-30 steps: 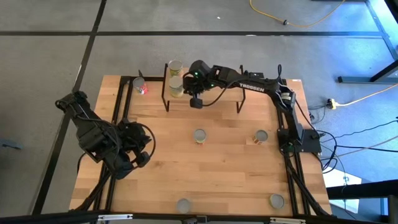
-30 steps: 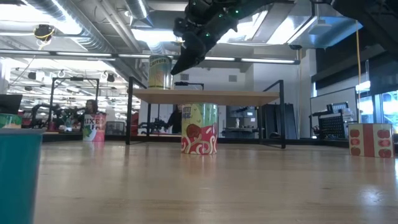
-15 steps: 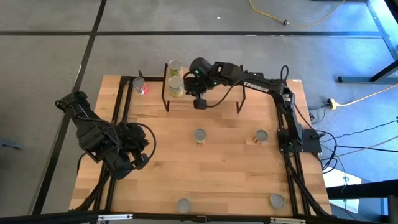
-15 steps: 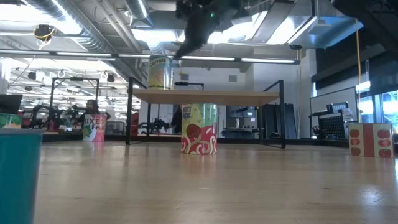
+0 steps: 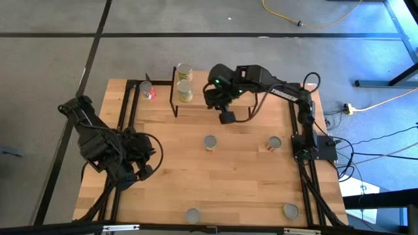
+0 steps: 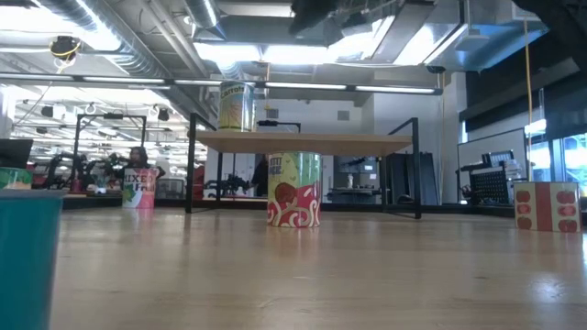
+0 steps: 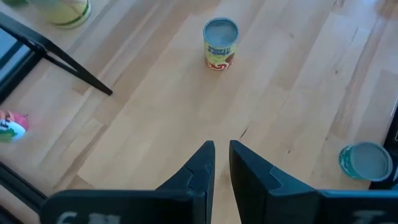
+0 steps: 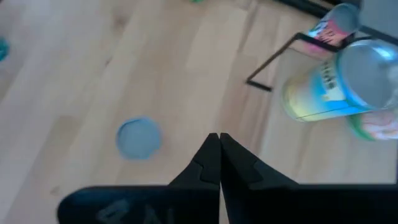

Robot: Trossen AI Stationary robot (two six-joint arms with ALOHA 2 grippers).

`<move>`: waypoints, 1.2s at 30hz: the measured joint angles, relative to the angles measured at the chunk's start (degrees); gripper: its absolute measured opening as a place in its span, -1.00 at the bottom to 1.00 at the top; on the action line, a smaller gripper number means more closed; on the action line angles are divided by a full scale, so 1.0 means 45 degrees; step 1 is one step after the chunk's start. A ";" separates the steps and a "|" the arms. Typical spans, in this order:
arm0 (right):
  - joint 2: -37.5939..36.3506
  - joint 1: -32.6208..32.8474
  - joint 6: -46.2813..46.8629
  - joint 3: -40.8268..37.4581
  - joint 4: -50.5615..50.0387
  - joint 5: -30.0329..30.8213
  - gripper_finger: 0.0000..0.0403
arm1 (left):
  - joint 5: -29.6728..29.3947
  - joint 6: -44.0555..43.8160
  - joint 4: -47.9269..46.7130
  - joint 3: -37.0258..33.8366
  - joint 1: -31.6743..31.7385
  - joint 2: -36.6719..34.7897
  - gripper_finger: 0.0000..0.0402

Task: Pick and place cans onto a shelf
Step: Move the canned mixed fruits to the center of the table

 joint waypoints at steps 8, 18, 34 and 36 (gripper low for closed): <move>-0.1231 0.1232 0.0426 -0.0056 -0.2914 0.0005 -1.00 | -0.0263 0.0679 0.0205 0.0000 -0.0572 0.0000 -0.79; -0.3630 0.3174 0.3658 -0.0197 -0.3261 0.0402 -1.00 | -0.1118 0.0320 0.0197 -0.0034 -0.0951 0.0029 -0.79; -0.5586 0.5959 0.8138 -0.0201 -0.3240 0.5789 -1.00 | -0.3076 -0.0918 -0.0006 -0.0034 0.2849 0.0015 -0.79; -0.5610 0.5979 0.8237 -0.0197 -0.3240 0.5804 -1.00 | -0.2981 -0.0734 -0.0007 -0.0034 0.3803 0.0015 -0.79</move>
